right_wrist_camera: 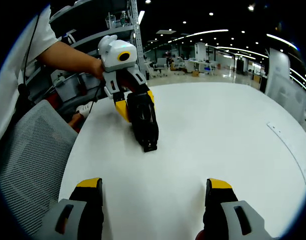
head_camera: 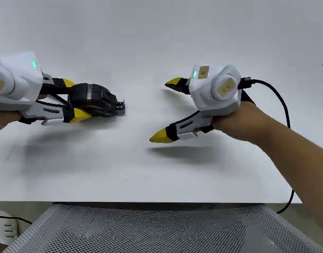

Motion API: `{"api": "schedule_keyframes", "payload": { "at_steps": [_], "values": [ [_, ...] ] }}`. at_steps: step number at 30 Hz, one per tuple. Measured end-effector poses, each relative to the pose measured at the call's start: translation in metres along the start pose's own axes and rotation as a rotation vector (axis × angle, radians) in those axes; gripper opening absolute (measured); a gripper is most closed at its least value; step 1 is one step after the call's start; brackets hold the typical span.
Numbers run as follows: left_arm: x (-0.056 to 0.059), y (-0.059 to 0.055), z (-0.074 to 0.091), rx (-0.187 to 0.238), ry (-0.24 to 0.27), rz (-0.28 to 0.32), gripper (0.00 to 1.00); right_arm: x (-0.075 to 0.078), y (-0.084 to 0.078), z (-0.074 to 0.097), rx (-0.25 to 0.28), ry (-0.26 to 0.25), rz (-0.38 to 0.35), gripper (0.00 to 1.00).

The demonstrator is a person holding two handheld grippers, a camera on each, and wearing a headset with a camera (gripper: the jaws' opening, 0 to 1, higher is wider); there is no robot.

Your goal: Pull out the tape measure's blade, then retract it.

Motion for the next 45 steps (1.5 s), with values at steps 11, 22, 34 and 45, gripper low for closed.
{"api": "schedule_keyframes", "payload": {
  "at_steps": [11,22,34,45],
  "values": [
    [-0.001,0.000,0.000,-0.004,0.006,-0.001,0.30,-0.006,0.011,-0.018,0.020,0.021,0.011,0.75],
    [-0.001,0.001,0.000,-0.009,0.003,0.004,0.30,-0.002,0.021,-0.033,0.020,0.033,0.035,0.71],
    [-0.001,0.001,0.000,-0.008,0.001,0.005,0.30,-0.001,0.029,-0.050,0.015,0.052,0.063,0.67],
    [-0.001,0.000,0.000,-0.005,0.001,0.002,0.30,-0.001,0.030,-0.057,0.006,0.056,0.120,0.51]
  ]
}}
Point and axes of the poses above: the centre of the closed fingertips' face, and the gripper's own axes: z roughly backward along the fingers, x roughly to its right, y roughly out of its top, the point moved 4 cm from there along z, roughly backward along the fingers, and after that the axes turned 9 degrees about -z, right-handed, at the moved point
